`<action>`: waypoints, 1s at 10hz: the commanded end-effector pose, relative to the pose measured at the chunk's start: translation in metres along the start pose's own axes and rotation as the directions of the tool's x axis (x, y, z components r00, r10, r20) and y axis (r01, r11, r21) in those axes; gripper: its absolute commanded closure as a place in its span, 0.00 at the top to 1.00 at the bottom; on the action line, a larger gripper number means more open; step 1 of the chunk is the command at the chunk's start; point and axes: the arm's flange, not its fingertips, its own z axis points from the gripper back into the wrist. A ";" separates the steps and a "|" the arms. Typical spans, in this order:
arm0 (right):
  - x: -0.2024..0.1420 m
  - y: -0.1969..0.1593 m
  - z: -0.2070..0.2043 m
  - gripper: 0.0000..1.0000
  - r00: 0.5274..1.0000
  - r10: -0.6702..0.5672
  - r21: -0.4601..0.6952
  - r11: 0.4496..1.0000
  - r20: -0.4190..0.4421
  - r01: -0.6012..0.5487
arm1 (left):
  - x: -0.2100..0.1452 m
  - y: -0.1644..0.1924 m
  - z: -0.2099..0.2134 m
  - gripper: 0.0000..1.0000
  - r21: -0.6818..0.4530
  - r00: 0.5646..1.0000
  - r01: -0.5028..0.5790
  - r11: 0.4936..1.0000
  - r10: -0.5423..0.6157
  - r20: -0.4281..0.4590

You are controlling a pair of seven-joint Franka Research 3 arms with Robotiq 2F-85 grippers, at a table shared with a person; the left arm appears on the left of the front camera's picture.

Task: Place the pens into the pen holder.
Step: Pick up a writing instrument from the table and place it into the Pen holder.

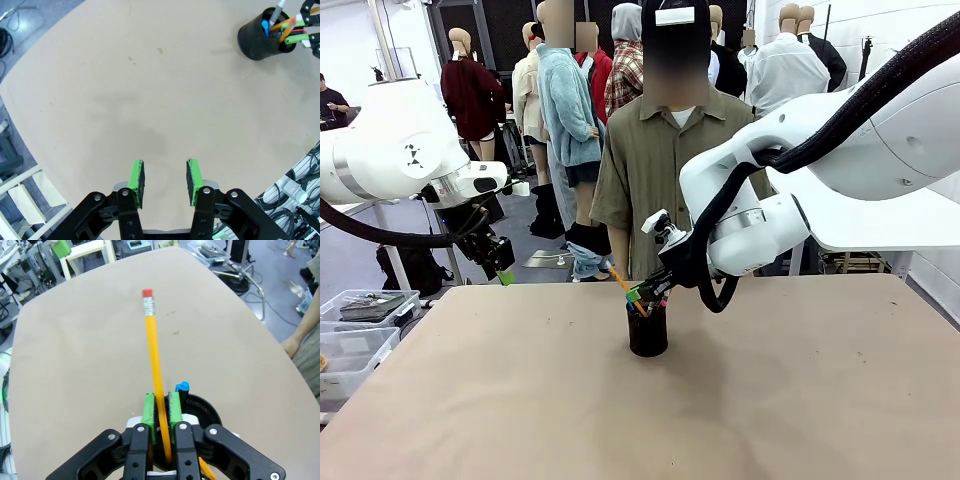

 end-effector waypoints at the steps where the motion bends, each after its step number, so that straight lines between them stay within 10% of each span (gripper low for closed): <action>1: -0.004 0.004 0.004 0.46 1.000 0.025 0.000 1.000 0.000 -0.025 | -0.001 0.001 0.001 0.46 0.020 1.000 0.003 1.000 -0.003 0.001; 10: 0.023 0.026 0.104 0.46 0.990 0.134 -0.297 0.948 0.051 -0.113 | -0.001 0.001 0.001 0.46 0.020 1.000 0.003 1.000 -0.003 0.001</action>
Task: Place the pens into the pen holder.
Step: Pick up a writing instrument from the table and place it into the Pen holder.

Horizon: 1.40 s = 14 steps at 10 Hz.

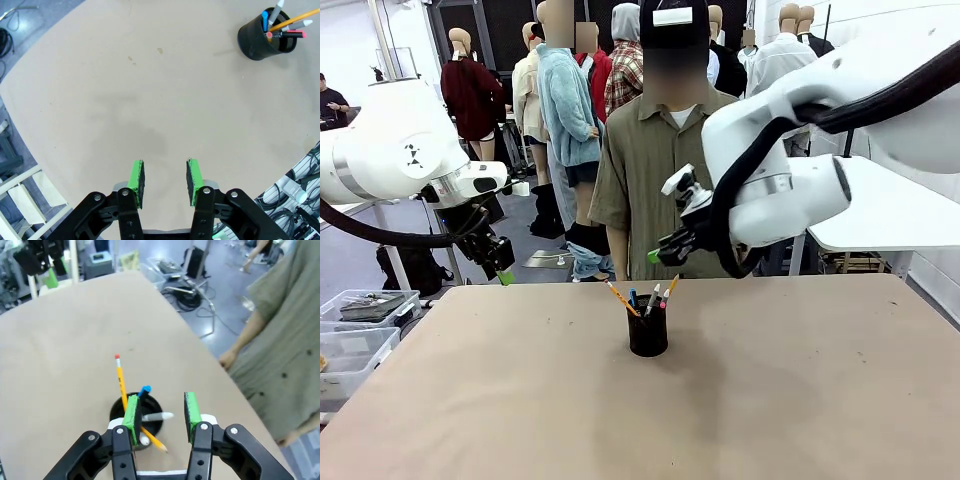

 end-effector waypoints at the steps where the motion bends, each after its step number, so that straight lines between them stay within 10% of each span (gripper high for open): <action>1: -0.018 0.005 0.034 0.46 0.999 -0.005 -0.049 0.999 0.033 0.006 | -0.001 0.001 0.001 0.46 0.020 1.000 0.003 1.000 -0.003 0.001; 7: -0.079 -0.045 0.127 0.46 0.987 -0.149 -0.004 0.989 0.053 0.150 | -0.001 0.001 0.001 0.46 0.020 1.000 0.003 1.000 -0.003 0.001; 14: -0.091 -0.049 0.126 0.46 0.989 -0.138 -0.019 0.990 0.061 0.139 | -0.001 0.001 0.001 0.46 0.020 1.000 0.003 1.000 -0.003 0.001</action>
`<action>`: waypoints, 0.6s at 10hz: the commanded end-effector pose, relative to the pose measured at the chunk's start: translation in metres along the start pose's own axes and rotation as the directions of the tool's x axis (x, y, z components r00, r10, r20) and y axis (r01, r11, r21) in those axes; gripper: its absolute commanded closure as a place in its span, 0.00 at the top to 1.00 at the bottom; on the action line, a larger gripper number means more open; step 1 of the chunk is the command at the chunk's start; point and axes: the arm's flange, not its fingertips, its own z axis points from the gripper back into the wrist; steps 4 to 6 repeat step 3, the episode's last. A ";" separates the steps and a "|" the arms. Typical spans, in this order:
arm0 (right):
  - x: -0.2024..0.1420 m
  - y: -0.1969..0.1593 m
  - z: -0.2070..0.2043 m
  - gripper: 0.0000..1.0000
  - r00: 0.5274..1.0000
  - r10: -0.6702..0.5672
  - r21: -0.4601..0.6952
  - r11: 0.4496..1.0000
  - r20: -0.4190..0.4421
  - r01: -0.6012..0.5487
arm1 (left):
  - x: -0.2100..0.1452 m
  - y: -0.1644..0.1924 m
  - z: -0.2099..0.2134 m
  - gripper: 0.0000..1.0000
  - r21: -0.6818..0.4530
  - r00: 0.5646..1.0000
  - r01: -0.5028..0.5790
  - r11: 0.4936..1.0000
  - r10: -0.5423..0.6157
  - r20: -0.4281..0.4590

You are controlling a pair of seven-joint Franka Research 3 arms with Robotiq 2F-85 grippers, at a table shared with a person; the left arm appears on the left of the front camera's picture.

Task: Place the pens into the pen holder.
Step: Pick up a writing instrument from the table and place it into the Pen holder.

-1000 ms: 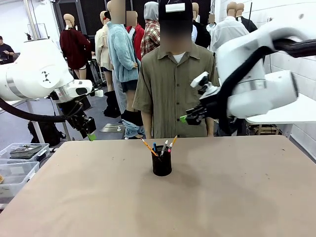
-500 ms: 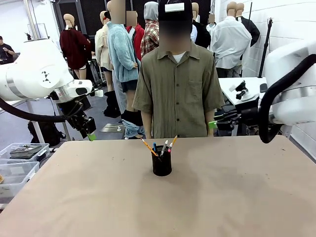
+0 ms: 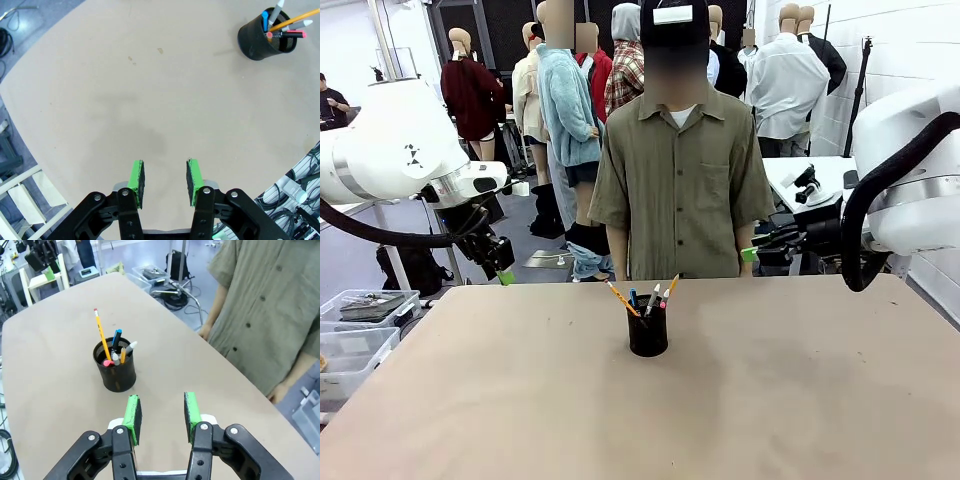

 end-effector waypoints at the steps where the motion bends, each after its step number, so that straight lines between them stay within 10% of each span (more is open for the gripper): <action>1: 0.001 -0.002 0.001 0.46 1.000 -0.007 -0.001 1.000 0.012 0.007 | -0.001 0.000 0.001 0.46 0.020 1.000 0.003 1.000 -0.003 0.001; 6: 0.001 -0.002 0.001 0.46 1.000 -0.007 -0.001 1.000 0.012 0.007 | -0.001 0.000 0.001 0.46 0.020 1.000 0.003 1.000 -0.003 0.001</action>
